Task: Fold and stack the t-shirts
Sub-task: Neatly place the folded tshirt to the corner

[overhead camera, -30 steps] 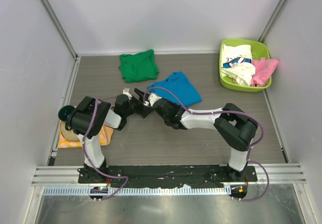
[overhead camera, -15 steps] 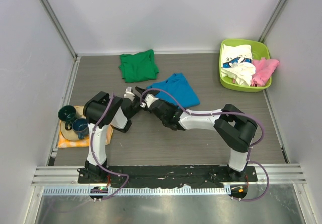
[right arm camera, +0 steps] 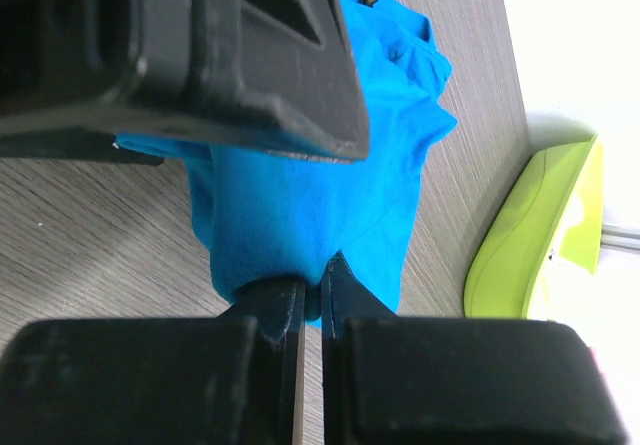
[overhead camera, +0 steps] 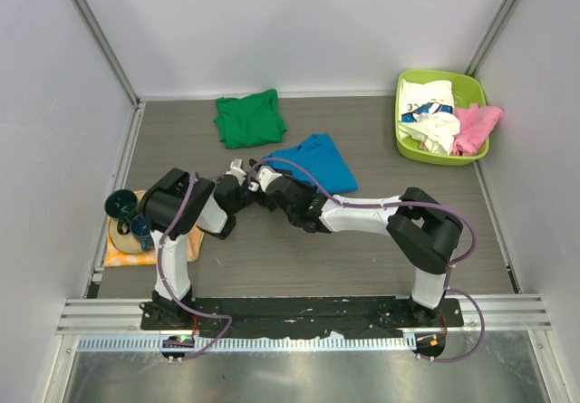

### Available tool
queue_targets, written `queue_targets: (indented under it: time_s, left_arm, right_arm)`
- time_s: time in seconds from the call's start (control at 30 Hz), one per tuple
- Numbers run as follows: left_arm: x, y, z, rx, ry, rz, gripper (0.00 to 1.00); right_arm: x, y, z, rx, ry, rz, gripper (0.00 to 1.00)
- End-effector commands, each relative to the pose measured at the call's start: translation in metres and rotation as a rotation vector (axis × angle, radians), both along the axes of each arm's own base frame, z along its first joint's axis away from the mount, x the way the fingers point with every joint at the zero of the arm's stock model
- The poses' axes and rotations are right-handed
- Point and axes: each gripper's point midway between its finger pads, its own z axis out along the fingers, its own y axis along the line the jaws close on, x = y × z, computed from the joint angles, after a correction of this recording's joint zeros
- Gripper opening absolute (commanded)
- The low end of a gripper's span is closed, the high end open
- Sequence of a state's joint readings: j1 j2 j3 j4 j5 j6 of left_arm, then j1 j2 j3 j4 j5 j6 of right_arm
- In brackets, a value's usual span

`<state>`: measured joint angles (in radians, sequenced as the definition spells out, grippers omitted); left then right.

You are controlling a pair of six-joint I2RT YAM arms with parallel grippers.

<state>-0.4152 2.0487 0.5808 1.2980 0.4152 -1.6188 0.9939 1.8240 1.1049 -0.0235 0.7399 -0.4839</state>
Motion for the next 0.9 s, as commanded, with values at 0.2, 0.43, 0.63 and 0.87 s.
queue_targets:
  time_s: [0.2,0.43,0.63,0.87]
  left_arm:
    - [-0.030,0.003,-0.051,0.152,0.222,-0.067,1.00]
    - [-0.008,-0.004,-0.054,0.139,0.200,-0.044,1.00]
    - [-0.006,-0.003,-0.062,0.154,0.204,-0.037,1.00]
    - [-0.006,0.002,-0.075,0.194,0.226,-0.039,0.89]
  right_arm:
    - [0.005,0.019,0.033,0.074,-0.075,0.010,0.01]
    - [-0.009,0.021,0.047,0.084,-0.094,0.023,0.01]
    - [-0.014,0.016,0.051,0.086,-0.104,0.020,0.01]
    - [-0.024,0.010,0.048,0.082,-0.088,0.021,0.01]
